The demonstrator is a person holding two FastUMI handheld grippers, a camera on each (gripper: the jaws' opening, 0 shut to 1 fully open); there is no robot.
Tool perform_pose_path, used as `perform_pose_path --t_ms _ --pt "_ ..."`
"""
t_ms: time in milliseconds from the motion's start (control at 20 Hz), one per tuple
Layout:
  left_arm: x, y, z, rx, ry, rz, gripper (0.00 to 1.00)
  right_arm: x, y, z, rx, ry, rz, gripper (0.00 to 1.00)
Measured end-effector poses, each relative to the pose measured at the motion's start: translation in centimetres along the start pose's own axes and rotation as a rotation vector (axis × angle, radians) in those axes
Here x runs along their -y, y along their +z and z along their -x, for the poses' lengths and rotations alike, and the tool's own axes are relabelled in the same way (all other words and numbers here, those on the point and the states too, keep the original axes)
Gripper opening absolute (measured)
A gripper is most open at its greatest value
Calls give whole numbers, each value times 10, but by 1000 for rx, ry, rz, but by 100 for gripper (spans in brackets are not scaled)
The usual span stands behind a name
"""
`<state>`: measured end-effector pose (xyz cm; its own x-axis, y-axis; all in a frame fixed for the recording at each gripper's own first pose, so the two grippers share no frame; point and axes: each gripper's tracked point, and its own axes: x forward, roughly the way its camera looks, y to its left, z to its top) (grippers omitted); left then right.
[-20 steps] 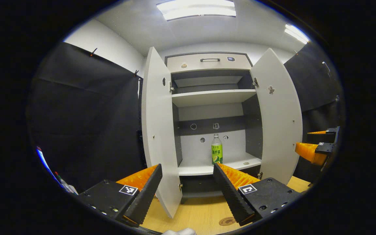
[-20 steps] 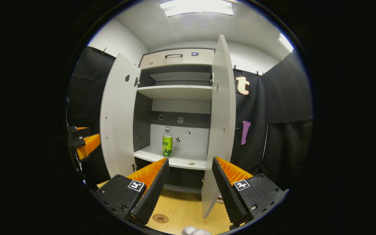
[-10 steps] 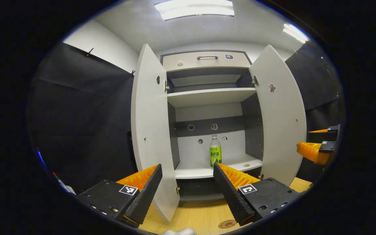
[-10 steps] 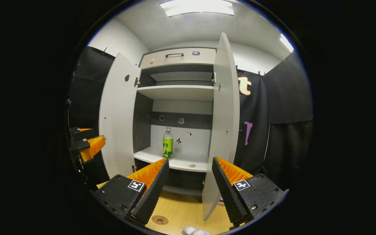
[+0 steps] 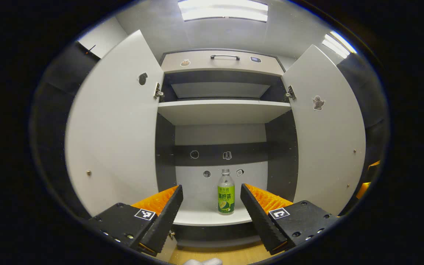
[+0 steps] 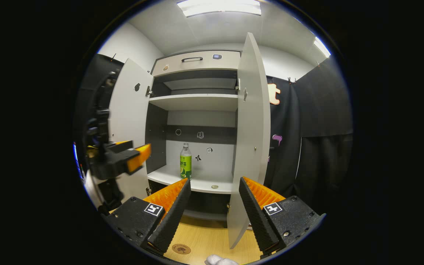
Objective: Grasp the bottle in the cabinet with the left hand and place it on the coaster, then close the right door with the right hand and the left door with the left hand.
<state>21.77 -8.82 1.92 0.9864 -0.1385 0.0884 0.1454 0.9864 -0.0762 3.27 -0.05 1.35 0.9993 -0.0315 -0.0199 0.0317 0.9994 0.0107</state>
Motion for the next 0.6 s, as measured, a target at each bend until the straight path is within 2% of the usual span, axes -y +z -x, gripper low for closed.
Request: perform_pose_path --t_ms 150,350,600 --pt "24 -17 -70 3 -20 26 96 -1 4 2 -7 -19 10 82" --pt "36 -61 -152 -33 16 16 96 -1 6 6 -13 -37 26 82" --pt "32 -134 -217 -145 57 -1 96 1 -9 6 -58 -50 44 82"
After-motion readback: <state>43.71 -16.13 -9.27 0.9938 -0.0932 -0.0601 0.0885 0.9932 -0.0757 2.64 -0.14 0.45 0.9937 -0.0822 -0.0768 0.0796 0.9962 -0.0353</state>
